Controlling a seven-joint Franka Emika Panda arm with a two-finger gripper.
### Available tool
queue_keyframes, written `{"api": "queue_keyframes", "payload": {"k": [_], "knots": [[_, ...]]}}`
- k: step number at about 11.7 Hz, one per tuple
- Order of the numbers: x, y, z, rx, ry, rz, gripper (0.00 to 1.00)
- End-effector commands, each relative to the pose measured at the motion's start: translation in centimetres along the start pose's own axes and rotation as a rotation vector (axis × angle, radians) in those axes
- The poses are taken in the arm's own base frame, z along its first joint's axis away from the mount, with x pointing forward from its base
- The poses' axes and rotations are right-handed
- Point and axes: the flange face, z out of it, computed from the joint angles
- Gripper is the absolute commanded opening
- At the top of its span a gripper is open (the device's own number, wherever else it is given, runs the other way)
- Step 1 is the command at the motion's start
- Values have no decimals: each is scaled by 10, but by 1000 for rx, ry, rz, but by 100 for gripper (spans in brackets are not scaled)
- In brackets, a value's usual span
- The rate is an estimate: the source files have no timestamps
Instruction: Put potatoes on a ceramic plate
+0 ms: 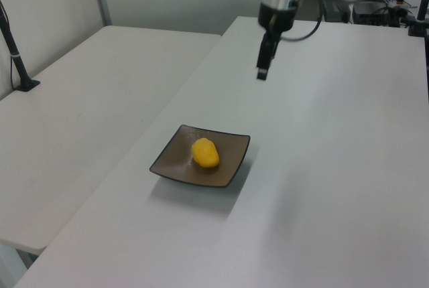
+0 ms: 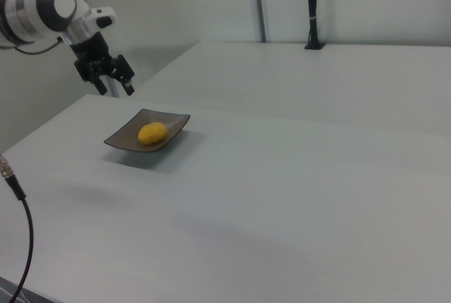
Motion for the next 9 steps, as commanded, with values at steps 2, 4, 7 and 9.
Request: {"api": "queue_keyframes", "payload": {"k": [2, 4, 7, 9], "knots": [[-54, 63, -68, 59, -143, 146, 100], [-72, 93, -81, 44, -185, 193, 100], [-83, 119, -71, 60, -209, 230, 100], [-87, 133, -75, 87, -137, 214, 100]]}}
